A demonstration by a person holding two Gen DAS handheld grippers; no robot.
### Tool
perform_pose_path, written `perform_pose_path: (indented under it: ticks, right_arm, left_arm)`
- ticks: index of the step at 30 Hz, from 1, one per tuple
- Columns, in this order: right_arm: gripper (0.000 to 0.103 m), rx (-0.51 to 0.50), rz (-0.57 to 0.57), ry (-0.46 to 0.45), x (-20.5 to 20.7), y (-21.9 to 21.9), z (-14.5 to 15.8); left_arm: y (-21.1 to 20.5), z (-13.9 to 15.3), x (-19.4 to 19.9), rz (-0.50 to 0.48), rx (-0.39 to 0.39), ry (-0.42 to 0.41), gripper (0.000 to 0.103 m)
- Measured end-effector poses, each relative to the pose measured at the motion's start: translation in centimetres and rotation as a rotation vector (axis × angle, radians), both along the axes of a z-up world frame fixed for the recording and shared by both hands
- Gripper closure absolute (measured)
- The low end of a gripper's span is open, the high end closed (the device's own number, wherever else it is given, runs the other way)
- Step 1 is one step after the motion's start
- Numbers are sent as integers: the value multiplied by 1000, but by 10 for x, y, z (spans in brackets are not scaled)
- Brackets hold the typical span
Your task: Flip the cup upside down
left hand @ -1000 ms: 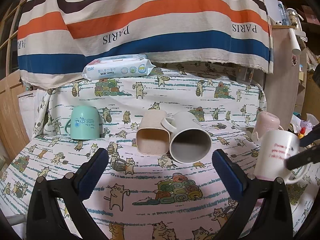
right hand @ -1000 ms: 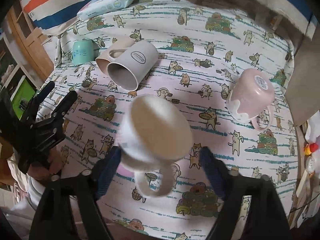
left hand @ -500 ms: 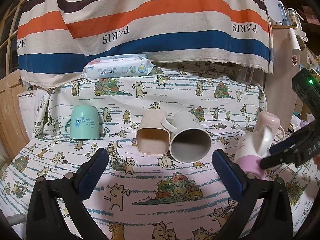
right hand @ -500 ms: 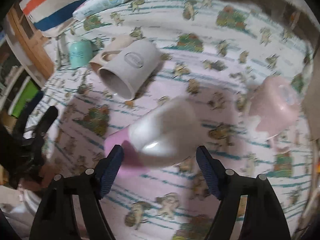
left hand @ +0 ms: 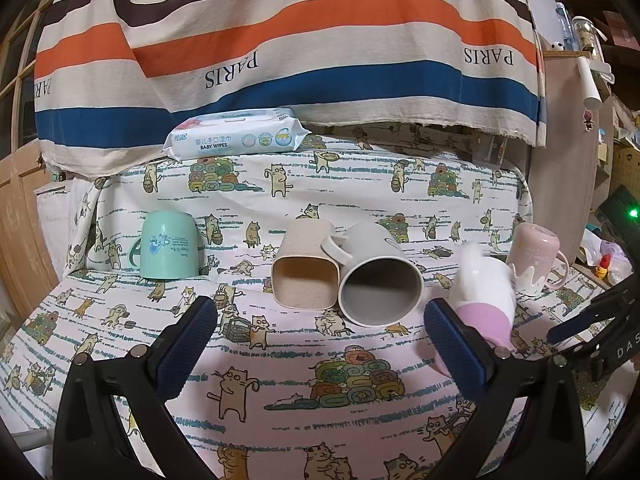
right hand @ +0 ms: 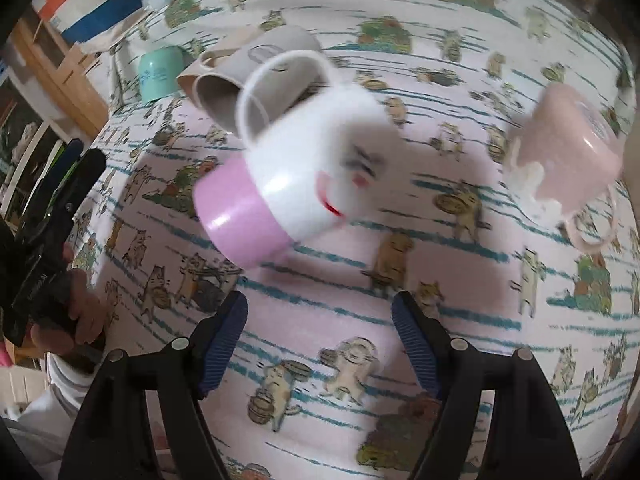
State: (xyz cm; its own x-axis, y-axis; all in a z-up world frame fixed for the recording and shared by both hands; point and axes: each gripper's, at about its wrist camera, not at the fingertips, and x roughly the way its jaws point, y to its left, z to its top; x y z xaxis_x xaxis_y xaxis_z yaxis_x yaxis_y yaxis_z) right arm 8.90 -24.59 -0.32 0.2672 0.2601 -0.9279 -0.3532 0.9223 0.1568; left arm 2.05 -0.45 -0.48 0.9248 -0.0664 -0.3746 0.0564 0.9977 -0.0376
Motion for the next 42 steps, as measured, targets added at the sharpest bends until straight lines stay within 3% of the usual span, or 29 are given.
perform_pose_path:
  ticks: [7, 15, 20, 22, 31, 34, 37, 39, 42]
  right_arm:
    - [27, -56, -80, -162, -1, -16, 11]
    - [27, 91, -54, -444, -19, -27, 28]
    - [23, 105, -142, -669, -22, -47, 28]
    - [23, 123, -186, -706, -20, -60, 28]
    - [16, 158, -225, -747, -28, -84, 26]
    - [16, 134, -215, -656, -22, -73, 21]
    - [16, 193, -214, -483, -9, -56, 14]
    - [16, 269, -274, -384, -2, -45, 11]
    - [16, 333, -395, -325, -2, -23, 12]
  left_arm:
    - [0, 0, 0, -2, 0, 1, 0]
    - [-3, -1, 3, -29, -9, 20, 0]
    - [0, -5, 11, -34, -30, 65, 0]
    - [2, -5, 12, -30, -42, 72, 0]
    - [-2, -4, 10, -26, -17, 61, 0]
    - [-2, -5, 14, -22, -10, 75, 0]
    - [1, -5, 14, -15, -26, 76, 0]
    - [4, -5, 13, -7, -37, 72, 0]
    - [7, -4, 11, 9, -48, 59, 0]
